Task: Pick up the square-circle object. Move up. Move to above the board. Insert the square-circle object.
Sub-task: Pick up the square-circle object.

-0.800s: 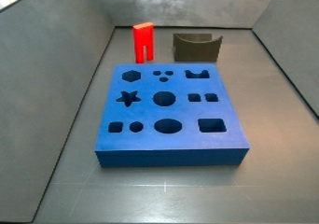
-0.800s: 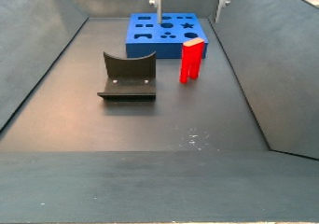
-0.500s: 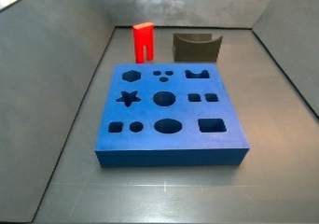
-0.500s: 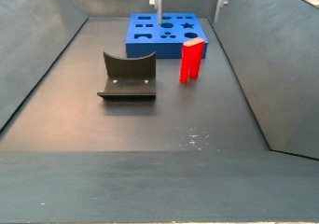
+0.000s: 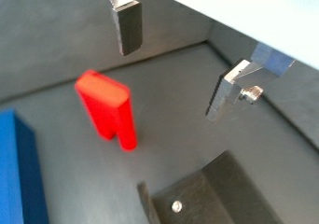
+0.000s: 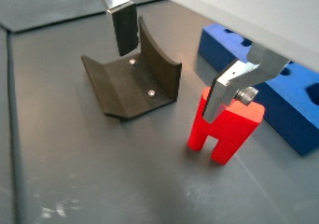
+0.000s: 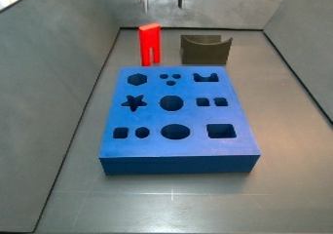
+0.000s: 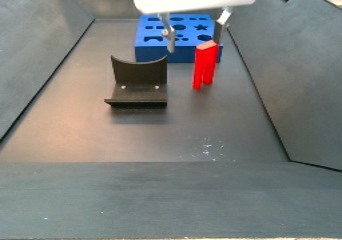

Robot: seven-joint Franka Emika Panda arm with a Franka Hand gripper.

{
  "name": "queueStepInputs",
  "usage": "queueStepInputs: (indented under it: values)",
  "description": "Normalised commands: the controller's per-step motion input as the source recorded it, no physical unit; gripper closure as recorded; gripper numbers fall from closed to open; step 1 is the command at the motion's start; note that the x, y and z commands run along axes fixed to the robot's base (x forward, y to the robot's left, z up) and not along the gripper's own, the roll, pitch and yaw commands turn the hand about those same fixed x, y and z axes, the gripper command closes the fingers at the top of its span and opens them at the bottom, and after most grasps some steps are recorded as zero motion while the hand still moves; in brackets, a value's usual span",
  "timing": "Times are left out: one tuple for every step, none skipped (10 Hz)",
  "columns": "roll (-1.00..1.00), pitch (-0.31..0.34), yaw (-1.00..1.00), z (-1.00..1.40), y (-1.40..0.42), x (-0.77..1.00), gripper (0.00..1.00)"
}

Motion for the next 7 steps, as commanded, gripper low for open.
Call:
queueStepInputs:
  values:
    - [0.01,-0.021,0.52,-0.70,-0.63,0.00,0.00]
    - [0.09,-0.243,0.51,-0.39,-0.70,-0.19,0.00]
    - [0.01,0.000,0.00,-0.04,0.00,0.00,0.00]
    - [0.00,0.000,0.00,0.00,0.00,-0.02,0.00]
    - [0.04,-0.010,-0.20,0.00,0.00,-0.56,0.00]
    - [0.20,-0.020,-0.13,0.34,-0.21,-0.96,0.00]
    - [0.24,-0.066,0.00,0.33,-0.37,-0.80,0.00]
